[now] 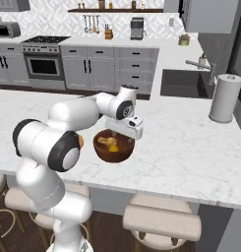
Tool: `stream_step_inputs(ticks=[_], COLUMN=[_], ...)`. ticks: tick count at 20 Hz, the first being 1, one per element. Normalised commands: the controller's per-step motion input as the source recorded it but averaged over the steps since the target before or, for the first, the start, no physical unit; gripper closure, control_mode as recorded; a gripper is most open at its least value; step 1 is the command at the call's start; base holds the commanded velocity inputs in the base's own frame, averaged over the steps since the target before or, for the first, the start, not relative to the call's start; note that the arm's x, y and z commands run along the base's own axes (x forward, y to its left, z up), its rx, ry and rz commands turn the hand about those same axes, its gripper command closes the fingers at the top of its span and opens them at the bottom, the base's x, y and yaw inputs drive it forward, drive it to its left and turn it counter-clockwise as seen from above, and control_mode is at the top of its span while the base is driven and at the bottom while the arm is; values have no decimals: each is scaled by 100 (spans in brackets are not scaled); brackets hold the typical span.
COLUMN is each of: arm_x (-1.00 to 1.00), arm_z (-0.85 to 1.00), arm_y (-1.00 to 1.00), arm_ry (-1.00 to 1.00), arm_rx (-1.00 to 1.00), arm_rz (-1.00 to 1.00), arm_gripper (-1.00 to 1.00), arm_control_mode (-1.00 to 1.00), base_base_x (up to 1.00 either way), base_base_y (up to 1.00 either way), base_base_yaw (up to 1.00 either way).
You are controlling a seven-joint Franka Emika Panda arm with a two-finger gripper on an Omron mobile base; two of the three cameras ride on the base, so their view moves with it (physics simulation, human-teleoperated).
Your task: Pick the chicken drumstick and lemon from their plates and place them in the bowl. Then put the bowl in the fridge.
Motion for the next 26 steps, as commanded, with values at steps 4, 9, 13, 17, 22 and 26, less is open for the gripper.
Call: stream_step_inputs(ticks=[4,9,13,17,22,26], arm_x=[-9,-5,5,13,2,0], arm_z=[-38,-38,-32,-31,-37,-22], arm_y=[-32,10,16,0,0,0], arm_ry=[7,3,0,2,1,0], arm_rx=[13,1,0,0,0,0], arm_rz=[-25,-6,-2,0,0,0], arm_gripper=[-100,-100,-100,-100,-100,-100], arm_control_mode=[-100,-100,-100,-100,-100,-100], base_base_x=[0,0,0,0,0,0], base_base_y=[0,0,0,0,0,0], base_base_yaw=[0,0,0,0,0,0])
